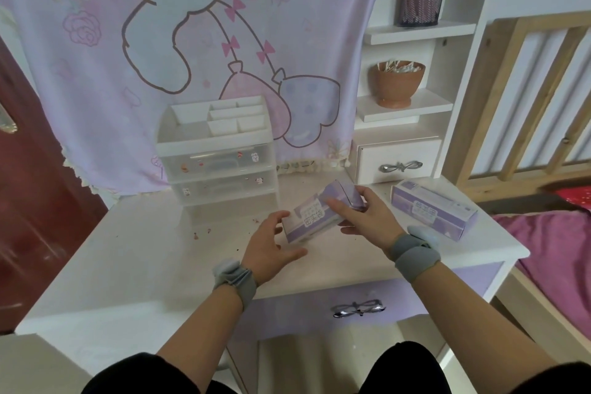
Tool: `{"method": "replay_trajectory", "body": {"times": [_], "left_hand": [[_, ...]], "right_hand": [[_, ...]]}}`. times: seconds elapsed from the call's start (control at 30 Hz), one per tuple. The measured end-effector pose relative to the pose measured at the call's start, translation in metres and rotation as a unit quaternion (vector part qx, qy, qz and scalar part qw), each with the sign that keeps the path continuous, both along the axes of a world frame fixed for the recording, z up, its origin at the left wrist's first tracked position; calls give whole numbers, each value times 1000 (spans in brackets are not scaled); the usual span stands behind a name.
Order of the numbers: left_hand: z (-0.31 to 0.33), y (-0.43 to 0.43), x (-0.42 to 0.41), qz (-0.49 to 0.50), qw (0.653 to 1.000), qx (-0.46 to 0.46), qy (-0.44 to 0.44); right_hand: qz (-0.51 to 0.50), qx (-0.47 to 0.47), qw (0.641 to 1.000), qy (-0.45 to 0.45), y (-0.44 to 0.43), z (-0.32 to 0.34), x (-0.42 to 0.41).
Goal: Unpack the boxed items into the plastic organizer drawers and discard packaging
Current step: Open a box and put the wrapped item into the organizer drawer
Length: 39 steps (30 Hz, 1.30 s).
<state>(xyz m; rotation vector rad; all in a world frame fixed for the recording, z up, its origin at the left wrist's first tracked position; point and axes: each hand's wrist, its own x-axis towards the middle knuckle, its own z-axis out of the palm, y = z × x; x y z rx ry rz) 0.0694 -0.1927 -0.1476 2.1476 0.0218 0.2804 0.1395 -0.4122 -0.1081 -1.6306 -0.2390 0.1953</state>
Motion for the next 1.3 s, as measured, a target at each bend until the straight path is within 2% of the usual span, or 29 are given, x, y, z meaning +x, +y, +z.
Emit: {"method": "replay_trajectory", "body": {"times": [0.23, 0.37, 0.5, 0.73, 0.9, 1.03, 1.13, 1.3], "left_hand": [[9, 15, 4, -5, 998, -63, 0], [9, 24, 0, -4, 997, -73, 11], [1, 28, -5, -10, 998, 53, -15], [-5, 22, -6, 34, 989, 141, -9], [-7, 20, -3, 48, 982, 177, -40], [2, 24, 0, 38, 978, 204, -27], [6, 22, 1, 35, 976, 216, -19], [3, 18, 2, 45, 977, 205, -20]], "right_hand": [[67, 63, 994, 62, -8, 4, -4], [87, 40, 992, 86, -2, -4, -7], [103, -23, 992, 72, 5, -11, -13], [159, -43, 985, 48, -5, -12, -17], [148, -136, 979, -46, -7, -10, -23], [104, -206, 963, -141, -8, -5, -26], [83, -210, 957, -180, -6, -2, -27], [38, -213, 958, -186, 0, -6, -24]]}}
